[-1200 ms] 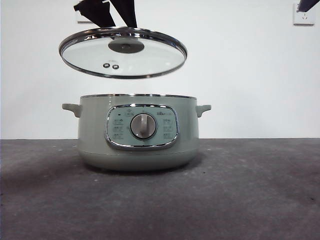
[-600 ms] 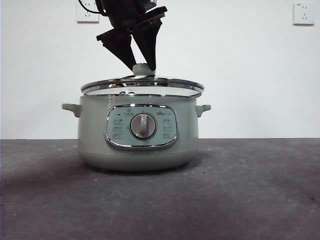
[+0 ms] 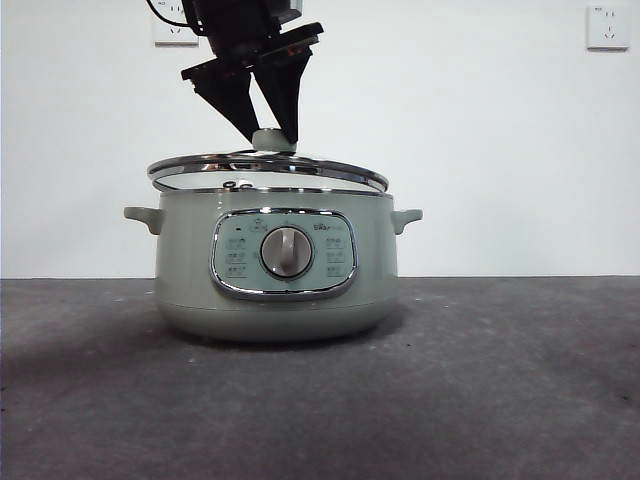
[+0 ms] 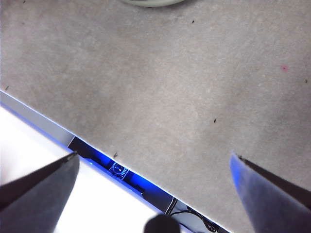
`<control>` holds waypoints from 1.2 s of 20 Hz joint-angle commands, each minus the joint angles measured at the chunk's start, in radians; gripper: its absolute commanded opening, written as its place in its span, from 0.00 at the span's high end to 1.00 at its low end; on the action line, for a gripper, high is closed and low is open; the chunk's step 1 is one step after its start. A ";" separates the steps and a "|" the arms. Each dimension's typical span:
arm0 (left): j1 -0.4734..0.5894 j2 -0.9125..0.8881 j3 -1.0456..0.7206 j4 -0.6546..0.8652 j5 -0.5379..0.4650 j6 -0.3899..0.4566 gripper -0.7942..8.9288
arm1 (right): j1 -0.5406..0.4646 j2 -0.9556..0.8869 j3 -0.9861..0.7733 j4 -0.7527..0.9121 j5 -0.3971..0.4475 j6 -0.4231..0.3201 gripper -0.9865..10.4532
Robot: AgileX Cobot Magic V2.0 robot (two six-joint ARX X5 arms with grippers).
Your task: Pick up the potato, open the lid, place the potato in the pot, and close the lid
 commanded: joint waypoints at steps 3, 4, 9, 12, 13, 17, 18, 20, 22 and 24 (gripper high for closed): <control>0.002 0.004 0.016 0.060 0.031 -0.006 0.93 | 0.001 -0.002 -0.010 0.004 -0.001 0.019 0.12; 0.002 0.011 0.016 0.063 0.060 -0.007 0.93 | 0.000 -0.002 -0.010 0.003 -0.001 0.021 0.12; 0.001 0.063 0.016 0.025 0.045 -0.014 0.93 | 0.000 -0.002 -0.010 0.003 -0.002 0.021 0.12; -0.008 0.069 0.016 0.033 -0.067 -0.004 0.93 | 0.000 -0.002 -0.010 0.004 -0.003 0.022 0.12; -0.010 0.069 0.016 0.033 -0.096 0.013 0.93 | 0.000 -0.002 -0.010 0.004 -0.003 0.022 0.12; -0.010 0.069 0.016 0.024 -0.039 0.031 0.93 | 0.000 -0.002 -0.010 0.009 -0.003 0.022 0.12; -0.010 0.069 0.016 0.029 -0.016 0.031 0.93 | 0.000 -0.002 -0.010 0.011 -0.003 0.022 0.12; -0.010 0.069 0.016 0.032 -0.003 0.027 0.87 | 0.000 -0.002 -0.010 0.010 -0.003 0.022 0.12; -0.010 0.069 0.016 0.040 -0.003 0.016 0.55 | 0.000 -0.002 -0.010 0.011 -0.003 0.022 0.12; -0.010 0.069 0.016 0.056 0.002 -0.001 0.34 | 0.000 -0.002 -0.010 0.011 -0.003 0.022 0.12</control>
